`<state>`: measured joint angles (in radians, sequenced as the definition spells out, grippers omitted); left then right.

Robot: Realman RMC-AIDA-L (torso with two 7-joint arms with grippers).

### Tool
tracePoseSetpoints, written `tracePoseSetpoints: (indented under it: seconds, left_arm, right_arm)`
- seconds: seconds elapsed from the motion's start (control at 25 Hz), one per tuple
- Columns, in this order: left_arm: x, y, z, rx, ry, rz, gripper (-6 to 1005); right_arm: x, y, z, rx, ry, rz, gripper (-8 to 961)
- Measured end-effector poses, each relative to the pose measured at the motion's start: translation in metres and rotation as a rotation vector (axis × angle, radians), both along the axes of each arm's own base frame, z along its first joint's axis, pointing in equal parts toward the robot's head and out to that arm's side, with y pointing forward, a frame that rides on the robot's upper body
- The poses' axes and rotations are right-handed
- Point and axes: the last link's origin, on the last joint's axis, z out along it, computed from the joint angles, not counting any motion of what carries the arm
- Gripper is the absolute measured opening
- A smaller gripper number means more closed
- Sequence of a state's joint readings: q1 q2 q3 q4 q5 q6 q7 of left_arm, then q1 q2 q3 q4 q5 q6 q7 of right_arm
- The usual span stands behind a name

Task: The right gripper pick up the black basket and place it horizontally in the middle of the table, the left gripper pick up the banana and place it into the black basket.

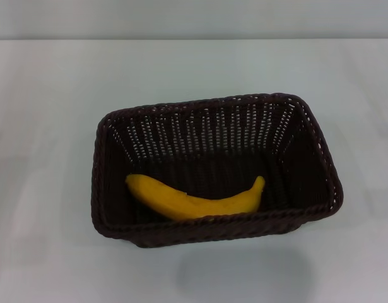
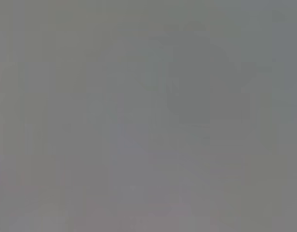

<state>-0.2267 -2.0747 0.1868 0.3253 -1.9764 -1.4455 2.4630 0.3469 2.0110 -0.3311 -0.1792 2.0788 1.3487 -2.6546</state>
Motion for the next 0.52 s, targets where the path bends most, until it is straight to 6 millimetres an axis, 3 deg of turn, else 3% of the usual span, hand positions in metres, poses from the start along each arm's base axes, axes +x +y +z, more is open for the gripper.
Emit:
tracePoseSetpoints:
  seconds: [0.2,0.52]
  left_arm:
    - [0.006,0.008,-0.004,0.0,0.015,-0.018,875]
    - [0.009,0.003,-0.012,0.007,0.003,-0.037,875]
  right_arm:
    - [0.002,-0.004,-0.001,0.023,0.007,-0.013,846]
    - [0.006,-0.012,-0.006,0.018,0.009,-0.03,859]
